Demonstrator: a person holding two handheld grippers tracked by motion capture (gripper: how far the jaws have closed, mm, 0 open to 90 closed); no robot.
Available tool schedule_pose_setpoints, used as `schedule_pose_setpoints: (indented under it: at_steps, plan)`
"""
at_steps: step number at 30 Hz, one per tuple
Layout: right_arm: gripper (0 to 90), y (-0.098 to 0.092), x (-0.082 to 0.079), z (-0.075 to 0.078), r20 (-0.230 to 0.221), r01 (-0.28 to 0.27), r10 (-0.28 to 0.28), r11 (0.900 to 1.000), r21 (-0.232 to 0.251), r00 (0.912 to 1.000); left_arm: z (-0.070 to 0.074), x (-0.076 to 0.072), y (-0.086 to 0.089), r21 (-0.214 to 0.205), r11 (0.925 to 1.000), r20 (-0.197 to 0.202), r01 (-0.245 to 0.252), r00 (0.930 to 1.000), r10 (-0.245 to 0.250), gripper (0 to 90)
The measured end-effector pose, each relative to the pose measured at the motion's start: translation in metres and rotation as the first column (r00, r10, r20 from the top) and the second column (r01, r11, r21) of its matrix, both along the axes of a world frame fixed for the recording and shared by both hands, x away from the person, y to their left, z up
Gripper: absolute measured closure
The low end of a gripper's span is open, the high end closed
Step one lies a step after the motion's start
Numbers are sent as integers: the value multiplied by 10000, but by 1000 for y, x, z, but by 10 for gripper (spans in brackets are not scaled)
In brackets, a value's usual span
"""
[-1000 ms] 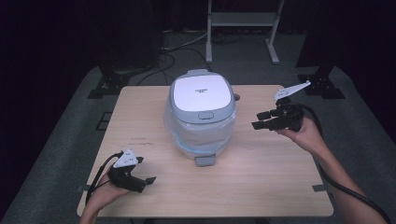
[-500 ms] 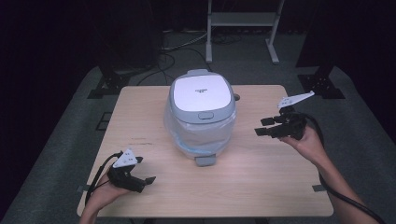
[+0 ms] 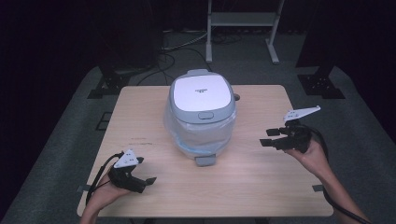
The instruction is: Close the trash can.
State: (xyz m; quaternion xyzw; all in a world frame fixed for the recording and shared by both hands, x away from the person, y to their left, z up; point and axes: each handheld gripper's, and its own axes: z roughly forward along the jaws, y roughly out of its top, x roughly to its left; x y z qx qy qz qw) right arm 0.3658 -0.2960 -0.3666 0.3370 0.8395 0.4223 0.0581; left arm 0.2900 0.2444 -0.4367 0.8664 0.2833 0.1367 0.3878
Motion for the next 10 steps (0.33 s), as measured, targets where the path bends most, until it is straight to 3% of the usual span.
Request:
schedule_pose_setpoints:
  at_steps: [10]
  plan:
    - [378,-9,-13,-14,-89,129,-130,9999,-76,9999,0,1,-1,53,10000,-61,26,10000,-26,84]
